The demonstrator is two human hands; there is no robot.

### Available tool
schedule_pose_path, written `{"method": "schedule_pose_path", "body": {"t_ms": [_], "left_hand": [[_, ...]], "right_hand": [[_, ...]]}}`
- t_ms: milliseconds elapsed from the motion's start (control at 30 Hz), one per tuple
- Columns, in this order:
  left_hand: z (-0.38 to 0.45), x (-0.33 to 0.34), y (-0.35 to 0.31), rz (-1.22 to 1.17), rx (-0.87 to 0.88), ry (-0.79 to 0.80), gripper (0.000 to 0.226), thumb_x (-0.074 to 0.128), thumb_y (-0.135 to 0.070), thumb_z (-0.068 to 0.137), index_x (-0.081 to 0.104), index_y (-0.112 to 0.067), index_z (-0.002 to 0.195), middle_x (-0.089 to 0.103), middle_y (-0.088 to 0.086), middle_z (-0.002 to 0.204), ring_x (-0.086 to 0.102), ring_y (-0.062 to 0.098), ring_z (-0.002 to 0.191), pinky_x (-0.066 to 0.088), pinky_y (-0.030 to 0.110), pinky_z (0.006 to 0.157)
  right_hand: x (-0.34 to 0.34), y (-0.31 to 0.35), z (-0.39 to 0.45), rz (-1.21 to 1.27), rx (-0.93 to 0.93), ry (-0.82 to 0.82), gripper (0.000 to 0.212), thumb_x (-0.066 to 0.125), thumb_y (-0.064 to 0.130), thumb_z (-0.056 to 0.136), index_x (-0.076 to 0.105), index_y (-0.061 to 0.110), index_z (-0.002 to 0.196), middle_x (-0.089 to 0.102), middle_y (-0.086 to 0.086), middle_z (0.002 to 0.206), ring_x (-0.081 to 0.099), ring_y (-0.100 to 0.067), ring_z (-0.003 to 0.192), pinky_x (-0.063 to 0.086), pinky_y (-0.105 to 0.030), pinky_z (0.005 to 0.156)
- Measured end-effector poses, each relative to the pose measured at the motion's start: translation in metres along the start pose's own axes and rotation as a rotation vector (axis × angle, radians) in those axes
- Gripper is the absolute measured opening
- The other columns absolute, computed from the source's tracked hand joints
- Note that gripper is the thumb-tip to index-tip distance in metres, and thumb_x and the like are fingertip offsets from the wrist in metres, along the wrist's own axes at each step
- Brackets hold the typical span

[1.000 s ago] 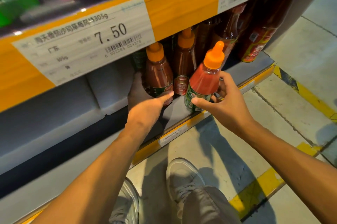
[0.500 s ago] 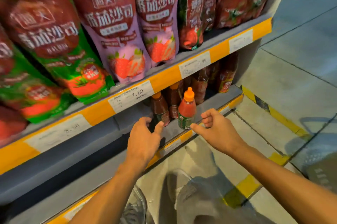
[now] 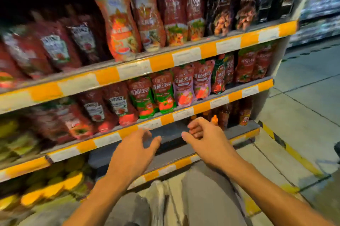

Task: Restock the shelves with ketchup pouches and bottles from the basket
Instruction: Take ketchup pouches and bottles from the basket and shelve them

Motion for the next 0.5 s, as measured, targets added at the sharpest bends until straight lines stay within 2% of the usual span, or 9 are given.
{"method": "schedule_pose_path", "body": {"t_ms": [200,500], "left_hand": [[-0.065,-0.124,0.048,0.061,-0.11,-0.169,0.04,0.05,-0.062,0.093,0.061,-0.029,0.114,0.065,-0.008,0.118,0.06,0.013,0.105,0.05,0.033,0.087],[-0.225,-0.258,0.169,0.026,-0.422,-0.432,0.036,0.056,-0.056,0.093,0.064,-0.027,0.112,0.066,-0.008,0.114,0.061,0.014,0.107,0.051,0.035,0.088]], "right_hand": [[0.062,0.127,-0.05,0.042,-0.177,0.17,0.021,0.068,0.046,0.09,0.06,0.029,0.099,0.064,0.016,0.098,0.061,-0.006,0.094,0.054,-0.036,0.086],[0.182,0.28,-0.128,0.045,-0.428,0.498,0.017,0.065,0.043,0.094,0.058,0.028,0.098,0.063,0.011,0.093,0.06,-0.013,0.089,0.053,-0.046,0.084]]}}
Point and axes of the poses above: each hand's wrist, its own z-axis towards the middle knuckle, its own x-axis out of the palm, y = z × x, the point moved 10 cm from there along z, towards the middle knuckle
